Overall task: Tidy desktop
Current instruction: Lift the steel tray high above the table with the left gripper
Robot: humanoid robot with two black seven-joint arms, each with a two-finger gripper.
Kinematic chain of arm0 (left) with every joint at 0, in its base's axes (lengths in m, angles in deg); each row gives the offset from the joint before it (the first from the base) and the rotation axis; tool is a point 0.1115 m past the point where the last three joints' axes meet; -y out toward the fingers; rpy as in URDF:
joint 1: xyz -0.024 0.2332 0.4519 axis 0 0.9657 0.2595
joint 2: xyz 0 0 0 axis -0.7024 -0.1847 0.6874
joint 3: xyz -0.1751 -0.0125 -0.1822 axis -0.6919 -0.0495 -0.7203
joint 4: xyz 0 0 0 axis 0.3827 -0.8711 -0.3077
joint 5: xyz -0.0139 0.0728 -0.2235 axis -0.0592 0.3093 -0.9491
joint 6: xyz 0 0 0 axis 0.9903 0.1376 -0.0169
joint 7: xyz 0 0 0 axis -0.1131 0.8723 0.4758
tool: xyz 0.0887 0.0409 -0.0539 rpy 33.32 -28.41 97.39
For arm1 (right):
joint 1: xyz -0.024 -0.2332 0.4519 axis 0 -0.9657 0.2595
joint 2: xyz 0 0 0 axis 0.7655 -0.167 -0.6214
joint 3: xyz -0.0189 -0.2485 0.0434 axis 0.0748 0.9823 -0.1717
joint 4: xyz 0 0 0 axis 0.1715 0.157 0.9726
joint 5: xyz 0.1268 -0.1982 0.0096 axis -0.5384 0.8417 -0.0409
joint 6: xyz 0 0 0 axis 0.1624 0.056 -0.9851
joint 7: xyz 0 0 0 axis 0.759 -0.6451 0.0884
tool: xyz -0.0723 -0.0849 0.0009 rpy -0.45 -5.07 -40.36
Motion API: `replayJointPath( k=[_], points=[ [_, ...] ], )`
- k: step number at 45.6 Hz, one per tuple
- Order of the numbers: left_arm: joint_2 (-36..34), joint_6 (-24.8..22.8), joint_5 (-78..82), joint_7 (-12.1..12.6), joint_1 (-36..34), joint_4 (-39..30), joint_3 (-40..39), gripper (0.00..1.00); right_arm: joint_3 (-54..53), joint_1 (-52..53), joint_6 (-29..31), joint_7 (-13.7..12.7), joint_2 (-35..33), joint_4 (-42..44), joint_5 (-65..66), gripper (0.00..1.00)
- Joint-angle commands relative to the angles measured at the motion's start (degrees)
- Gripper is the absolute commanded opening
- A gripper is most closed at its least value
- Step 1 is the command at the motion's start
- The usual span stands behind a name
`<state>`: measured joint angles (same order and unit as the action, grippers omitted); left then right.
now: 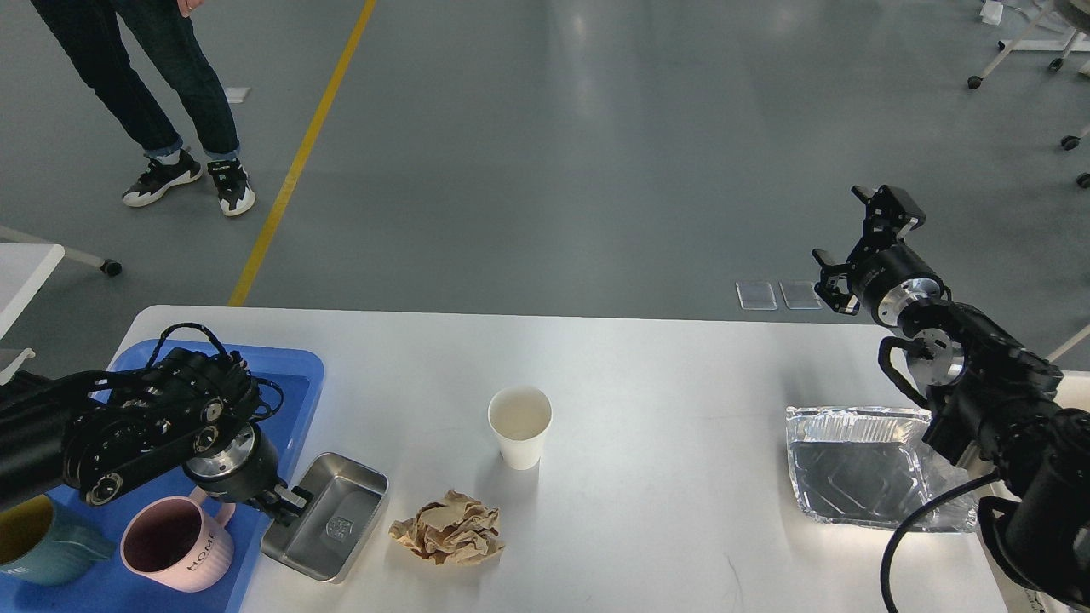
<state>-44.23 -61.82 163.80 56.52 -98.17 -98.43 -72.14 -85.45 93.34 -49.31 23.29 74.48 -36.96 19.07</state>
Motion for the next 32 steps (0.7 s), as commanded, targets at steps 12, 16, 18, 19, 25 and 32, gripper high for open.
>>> replayJointPath(
  k=[12,16,18,19,25,32],
  points=[
    [0.2,4.2,-0.6,1.9,0.4,0.0,0.0,0.0,0.0,-0.6,0.1,0.0,0.0,0.0,0.0,1.0],
    [0.2,4.7,-0.6,1.9,0.4,0.0,0.0,0.0,0.0,-0.7,0.1,0.0,0.0,0.0,0.0,1.0],
    [0.2,5.0,-0.7,1.9,0.4,-0.1,0.0,0.0,0.0,-0.9,0.1,0.0,0.0,0.0,0.0,1.0],
    [0.2,5.0,-0.7,1.9,0.3,-0.1,0.0,0.0,0.0,-0.9,0.1,0.0,0.0,0.0,0.0,1.0],
    [0.0,4.9,-0.7,1.6,-0.1,-0.3,0.0,0.0,0.0,-1.2,0.1,0.0,0.0,0.0,0.0,1.0],
    [-0.6,4.6,-1.0,0.8,-1.4,-0.7,-0.7,0.0,0.0,-1.2,0.1,0.0,-0.1,0.0,0.0,1.0]
  ],
)
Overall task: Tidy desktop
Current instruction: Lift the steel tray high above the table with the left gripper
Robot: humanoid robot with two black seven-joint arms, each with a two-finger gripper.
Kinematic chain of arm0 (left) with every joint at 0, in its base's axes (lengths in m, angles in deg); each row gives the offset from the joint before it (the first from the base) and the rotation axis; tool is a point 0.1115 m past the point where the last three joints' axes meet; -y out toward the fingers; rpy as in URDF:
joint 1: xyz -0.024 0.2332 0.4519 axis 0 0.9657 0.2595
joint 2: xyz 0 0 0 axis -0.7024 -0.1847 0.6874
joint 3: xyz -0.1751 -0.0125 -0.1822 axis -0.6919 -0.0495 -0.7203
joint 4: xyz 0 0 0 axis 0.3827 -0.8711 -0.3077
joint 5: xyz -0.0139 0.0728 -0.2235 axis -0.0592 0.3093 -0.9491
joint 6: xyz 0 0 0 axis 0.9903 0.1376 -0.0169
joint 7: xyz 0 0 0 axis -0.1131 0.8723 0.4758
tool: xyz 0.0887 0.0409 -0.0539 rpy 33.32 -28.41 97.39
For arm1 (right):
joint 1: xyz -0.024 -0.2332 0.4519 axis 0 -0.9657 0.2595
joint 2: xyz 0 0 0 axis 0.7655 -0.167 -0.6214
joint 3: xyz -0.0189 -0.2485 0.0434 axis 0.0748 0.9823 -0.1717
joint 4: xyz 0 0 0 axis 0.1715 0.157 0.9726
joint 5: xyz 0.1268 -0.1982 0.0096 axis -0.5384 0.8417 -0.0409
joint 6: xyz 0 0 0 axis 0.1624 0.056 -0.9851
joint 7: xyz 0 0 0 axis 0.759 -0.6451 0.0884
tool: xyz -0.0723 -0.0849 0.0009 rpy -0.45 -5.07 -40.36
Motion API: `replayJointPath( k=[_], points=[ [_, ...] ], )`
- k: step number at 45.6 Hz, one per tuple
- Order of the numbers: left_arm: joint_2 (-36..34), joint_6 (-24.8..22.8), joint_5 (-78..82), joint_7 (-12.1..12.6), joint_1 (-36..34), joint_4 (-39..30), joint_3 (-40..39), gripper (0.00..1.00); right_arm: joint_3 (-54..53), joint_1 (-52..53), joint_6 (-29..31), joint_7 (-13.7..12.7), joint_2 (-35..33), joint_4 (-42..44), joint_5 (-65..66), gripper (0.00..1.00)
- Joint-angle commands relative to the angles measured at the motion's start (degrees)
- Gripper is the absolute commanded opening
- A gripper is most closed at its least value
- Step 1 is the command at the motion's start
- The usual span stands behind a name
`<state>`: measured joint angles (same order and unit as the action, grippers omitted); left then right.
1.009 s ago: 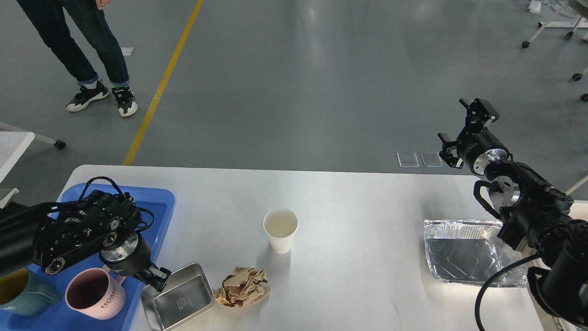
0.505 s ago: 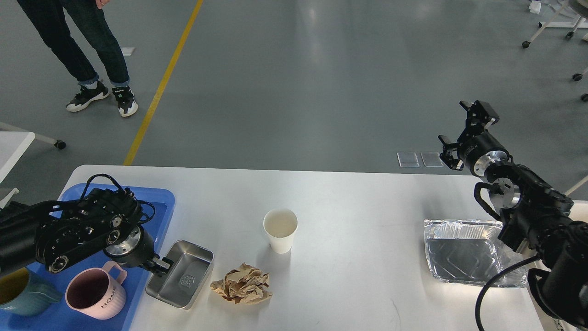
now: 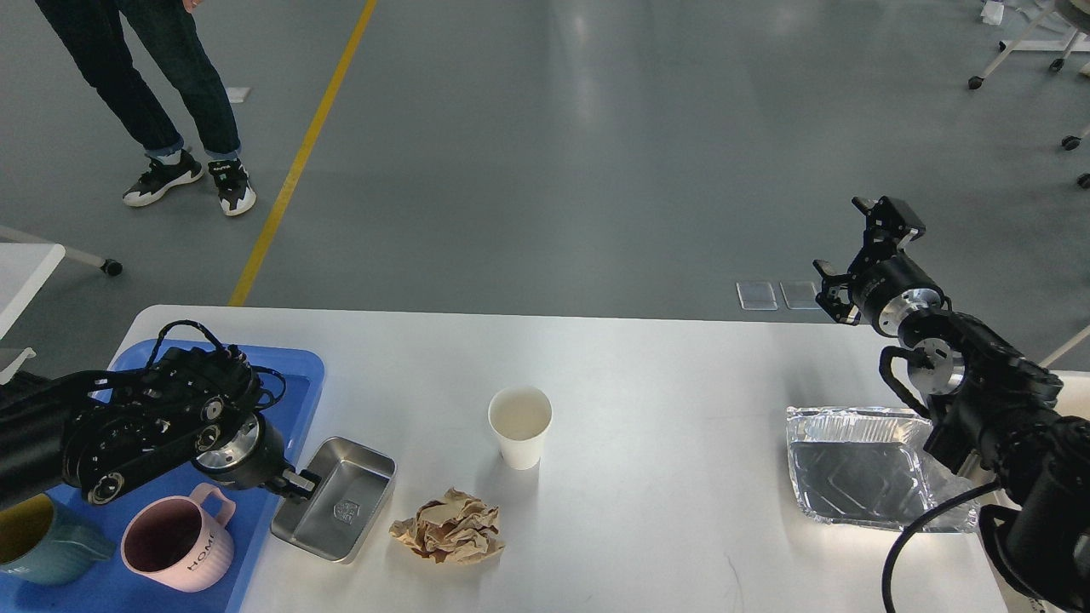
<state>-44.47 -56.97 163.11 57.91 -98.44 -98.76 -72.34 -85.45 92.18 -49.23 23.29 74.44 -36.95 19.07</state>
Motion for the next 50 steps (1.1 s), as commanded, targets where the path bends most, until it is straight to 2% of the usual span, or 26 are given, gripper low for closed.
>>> replayJointPath(
  k=[1,6,13,26,32,36,43,50],
  points=[
    [-0.5,-0.2,-0.3,-0.7,-1.6,-0.4,-0.8,0.0,0.0,0.0,0.0,0.0,-0.1,0.0,0.0,1.0],
    [-0.5,-0.4,-4.4,-0.4,-4.2,-0.2,-4.7,0.0,0.0,0.0,0.1,0.0,-0.8,0.0,0.0,1.0],
    [-0.9,-0.8,-6.6,0.3,-7.5,-0.2,-5.5,0.0,0.0,0.0,0.1,0.0,-1.0,-0.1,0.0,1.0],
    [-6.9,-1.5,-12.4,0.5,-17.0,-0.2,-12.3,0.0,0.0,0.4,0.1,0.0,-1.1,-0.2,0.0,1.0],
    [-9.1,-2.3,-15.7,1.9,-22.8,0.1,-17.0,0.0,0.0,1.0,0.1,-0.1,-1.1,-0.2,0.2,1.0],
    [-10.8,-3.7,-16.9,2.6,-25.8,0.2,-17.4,0.0,0.0,1.4,0.2,-0.2,-1.1,-0.2,0.2,1.0],
    [-14.1,-5.8,-18.4,4.5,-26.7,0.1,-17.4,0.0,0.0,1.8,0.2,-0.3,-1.8,-0.3,0.2,1.0],
    [-17.7,-7.2,-18.6,5.3,-26.5,0.2,-16.7,0.0,0.0,1.8,0.3,-0.4,-2.8,-0.4,0.2,1.0]
  ],
)
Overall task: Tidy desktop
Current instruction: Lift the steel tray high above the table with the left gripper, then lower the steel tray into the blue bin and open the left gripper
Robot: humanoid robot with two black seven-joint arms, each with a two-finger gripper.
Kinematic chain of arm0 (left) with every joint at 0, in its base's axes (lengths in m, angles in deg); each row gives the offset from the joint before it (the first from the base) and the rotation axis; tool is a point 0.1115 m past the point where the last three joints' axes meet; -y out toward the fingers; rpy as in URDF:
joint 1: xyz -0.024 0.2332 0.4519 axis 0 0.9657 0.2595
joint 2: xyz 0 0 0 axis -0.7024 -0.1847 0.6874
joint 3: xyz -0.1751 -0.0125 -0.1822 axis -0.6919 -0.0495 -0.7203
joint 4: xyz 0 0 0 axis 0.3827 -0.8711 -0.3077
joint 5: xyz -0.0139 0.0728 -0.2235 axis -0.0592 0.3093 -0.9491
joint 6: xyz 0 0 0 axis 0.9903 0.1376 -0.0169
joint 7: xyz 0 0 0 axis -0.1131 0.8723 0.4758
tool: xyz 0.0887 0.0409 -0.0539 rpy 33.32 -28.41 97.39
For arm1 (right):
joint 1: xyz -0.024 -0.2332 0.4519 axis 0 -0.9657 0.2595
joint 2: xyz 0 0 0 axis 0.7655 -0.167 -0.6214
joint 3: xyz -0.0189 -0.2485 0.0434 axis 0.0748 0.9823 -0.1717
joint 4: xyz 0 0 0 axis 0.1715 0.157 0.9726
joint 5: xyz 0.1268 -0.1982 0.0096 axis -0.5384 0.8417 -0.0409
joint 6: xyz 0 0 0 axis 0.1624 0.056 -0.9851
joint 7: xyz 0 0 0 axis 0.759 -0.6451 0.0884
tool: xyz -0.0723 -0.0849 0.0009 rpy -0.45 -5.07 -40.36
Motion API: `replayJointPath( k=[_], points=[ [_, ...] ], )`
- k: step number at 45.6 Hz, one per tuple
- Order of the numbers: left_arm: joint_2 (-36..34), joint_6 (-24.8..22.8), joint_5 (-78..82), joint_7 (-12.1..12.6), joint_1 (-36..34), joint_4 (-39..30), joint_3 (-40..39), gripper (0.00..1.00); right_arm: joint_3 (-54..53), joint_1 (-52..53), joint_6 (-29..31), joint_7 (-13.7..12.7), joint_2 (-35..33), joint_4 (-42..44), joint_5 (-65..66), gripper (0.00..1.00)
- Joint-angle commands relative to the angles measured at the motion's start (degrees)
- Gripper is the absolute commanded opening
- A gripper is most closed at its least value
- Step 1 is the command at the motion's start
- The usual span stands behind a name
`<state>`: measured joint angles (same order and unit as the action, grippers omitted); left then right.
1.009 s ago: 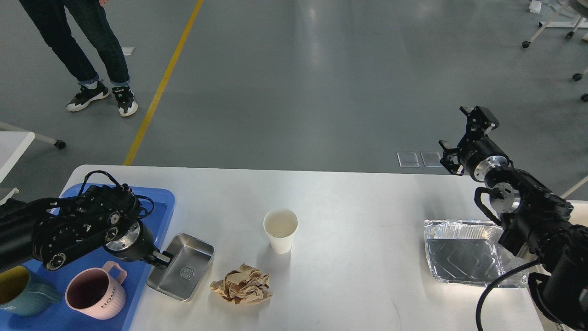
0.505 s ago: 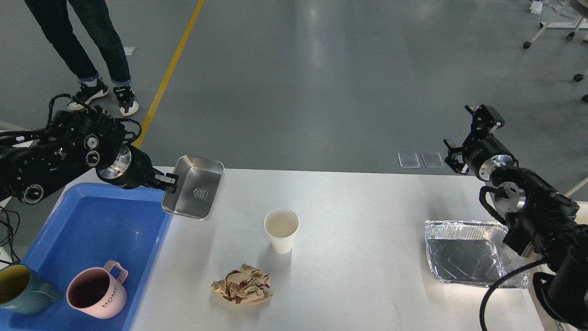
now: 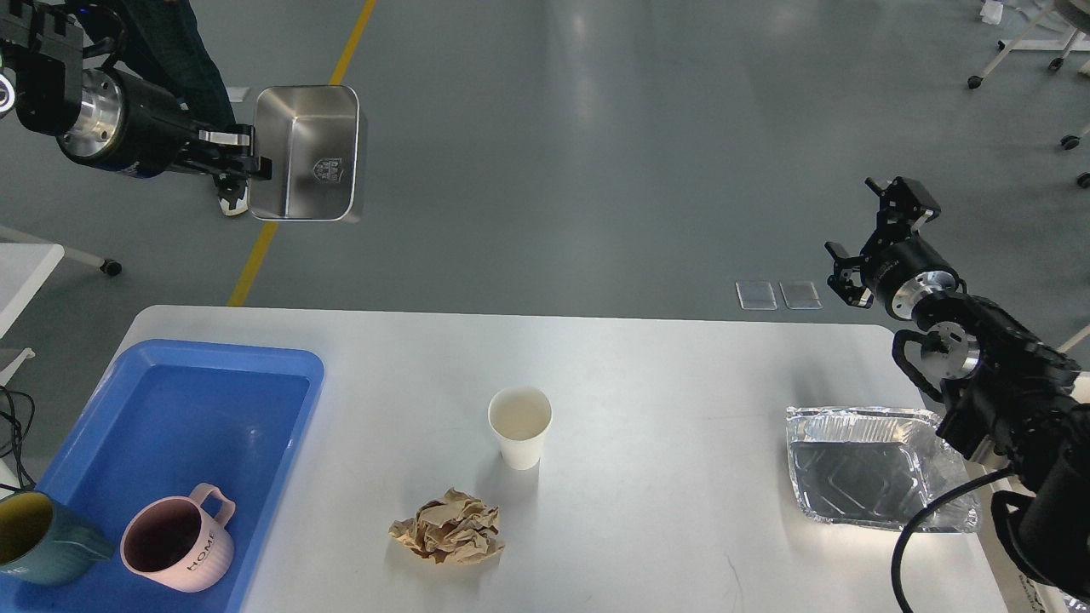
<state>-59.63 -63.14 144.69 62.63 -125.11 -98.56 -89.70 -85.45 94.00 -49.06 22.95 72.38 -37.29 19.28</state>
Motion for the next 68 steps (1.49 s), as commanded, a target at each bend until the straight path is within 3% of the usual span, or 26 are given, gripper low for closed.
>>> replayJointPath(
  k=[1,15,32,53,68],
  points=[
    [-3.2,-1.0,-0.1,1.0,0.6,0.0,0.7,0.0,0.0,0.0,0.2,0.0,-0.8,-0.1,0.1,1.0],
    [-9.0,-0.7,-0.2,1.6,10.9,-0.1,0.4,0.0,0.0,-0.1,0.3,0.1,-0.1,-0.3,0.1,1.0],
    [-9.6,7.0,-2.9,1.3,22.2,0.2,0.4,0.0,0.1,-0.7,0.1,0.1,2.7,-0.2,0.0,1.0],
    [-8.9,10.9,-5.8,0.8,28.5,2.5,0.4,0.0,-0.9,-1.0,-0.1,0.4,6.9,-0.2,-1.3,1.0],
    [-8.0,17.0,-6.7,0.7,34.6,5.7,0.3,0.0,-0.9,-1.0,-0.4,0.4,9.2,-0.1,-1.3,1.0]
  ],
)
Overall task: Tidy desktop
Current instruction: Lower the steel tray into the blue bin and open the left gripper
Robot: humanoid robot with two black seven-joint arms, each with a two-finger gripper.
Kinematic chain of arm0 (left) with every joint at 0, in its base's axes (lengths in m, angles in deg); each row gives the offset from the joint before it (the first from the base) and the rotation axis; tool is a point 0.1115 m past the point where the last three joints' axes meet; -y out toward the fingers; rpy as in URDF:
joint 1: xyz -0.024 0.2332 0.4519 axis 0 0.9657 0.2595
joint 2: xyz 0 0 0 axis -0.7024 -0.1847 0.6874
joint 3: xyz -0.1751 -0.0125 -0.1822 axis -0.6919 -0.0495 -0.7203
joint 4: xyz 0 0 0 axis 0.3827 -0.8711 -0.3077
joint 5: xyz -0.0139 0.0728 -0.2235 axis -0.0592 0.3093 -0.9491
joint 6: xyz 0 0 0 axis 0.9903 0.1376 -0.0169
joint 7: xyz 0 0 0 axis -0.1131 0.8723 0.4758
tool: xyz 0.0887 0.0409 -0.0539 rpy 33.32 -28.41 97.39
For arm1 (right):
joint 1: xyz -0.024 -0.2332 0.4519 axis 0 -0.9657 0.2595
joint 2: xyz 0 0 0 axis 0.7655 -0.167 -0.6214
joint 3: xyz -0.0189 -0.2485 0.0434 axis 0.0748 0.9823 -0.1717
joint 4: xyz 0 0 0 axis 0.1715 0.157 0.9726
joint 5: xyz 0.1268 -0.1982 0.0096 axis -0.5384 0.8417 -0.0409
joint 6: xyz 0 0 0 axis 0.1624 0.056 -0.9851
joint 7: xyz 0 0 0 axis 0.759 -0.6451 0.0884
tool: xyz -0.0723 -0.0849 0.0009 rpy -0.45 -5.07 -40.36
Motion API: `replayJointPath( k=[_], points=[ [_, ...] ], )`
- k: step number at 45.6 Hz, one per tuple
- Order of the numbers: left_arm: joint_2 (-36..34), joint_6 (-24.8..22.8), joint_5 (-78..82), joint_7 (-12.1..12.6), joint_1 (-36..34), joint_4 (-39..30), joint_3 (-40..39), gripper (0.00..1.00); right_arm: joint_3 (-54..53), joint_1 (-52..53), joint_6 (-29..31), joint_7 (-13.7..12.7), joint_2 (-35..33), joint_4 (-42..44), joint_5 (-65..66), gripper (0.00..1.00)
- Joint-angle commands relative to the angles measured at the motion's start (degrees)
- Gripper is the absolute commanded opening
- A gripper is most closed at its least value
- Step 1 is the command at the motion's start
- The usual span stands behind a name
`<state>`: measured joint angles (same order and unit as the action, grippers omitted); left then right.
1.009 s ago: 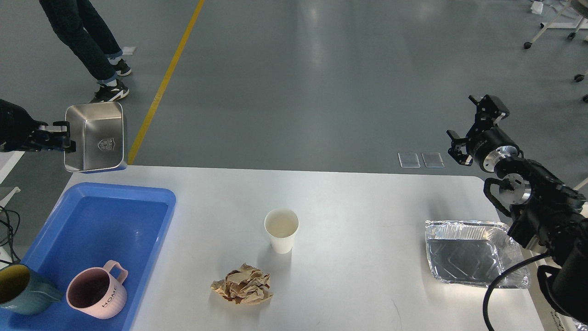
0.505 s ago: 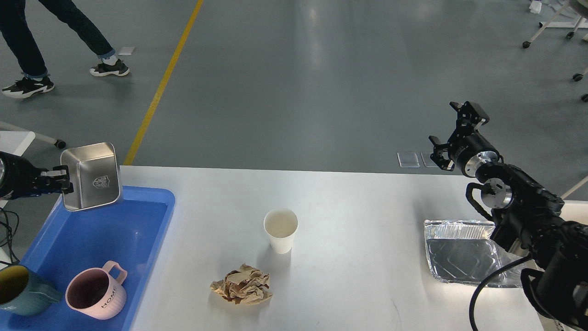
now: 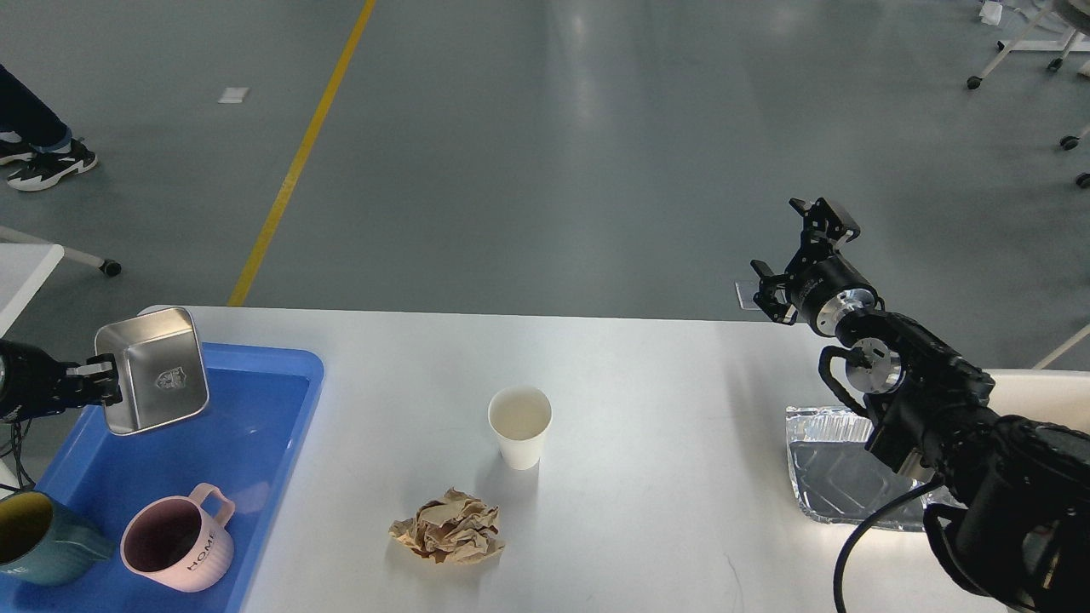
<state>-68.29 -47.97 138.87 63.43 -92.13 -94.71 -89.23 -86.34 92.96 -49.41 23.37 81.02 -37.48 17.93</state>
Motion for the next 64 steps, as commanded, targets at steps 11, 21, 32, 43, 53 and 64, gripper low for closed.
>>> replayJointPath(
  k=[11,21,32,43,53,64],
  points=[
    [1.8,6.4,-2.8,0.1,5.1,3.1,-0.1,0.0,0.1,-0.2,-0.2,0.0,1.5,0.1,0.1,1.0],
    [4.8,8.1,-2.9,0.2,6.0,5.8,0.3,0.0,0.1,-0.4,-0.2,0.1,2.6,0.3,0.1,1.0],
    [8.6,9.7,-2.7,1.0,6.4,8.9,0.6,0.0,0.1,-0.4,-0.2,0.1,2.7,0.3,0.1,1.0],
    [8.8,9.6,-2.7,1.6,7.0,8.9,0.6,0.0,0.2,-0.4,-0.2,0.1,2.7,0.3,0.1,1.0],
    [8.9,9.5,-2.9,1.3,7.1,8.9,-0.1,0.25,0.2,-0.4,-0.2,0.1,2.8,0.3,0.1,1.0],
    [8.7,8.7,-9.8,0.9,6.9,8.9,-0.4,0.82,0.2,-0.3,-0.2,0.0,2.9,0.2,0.1,1.0]
  ],
)
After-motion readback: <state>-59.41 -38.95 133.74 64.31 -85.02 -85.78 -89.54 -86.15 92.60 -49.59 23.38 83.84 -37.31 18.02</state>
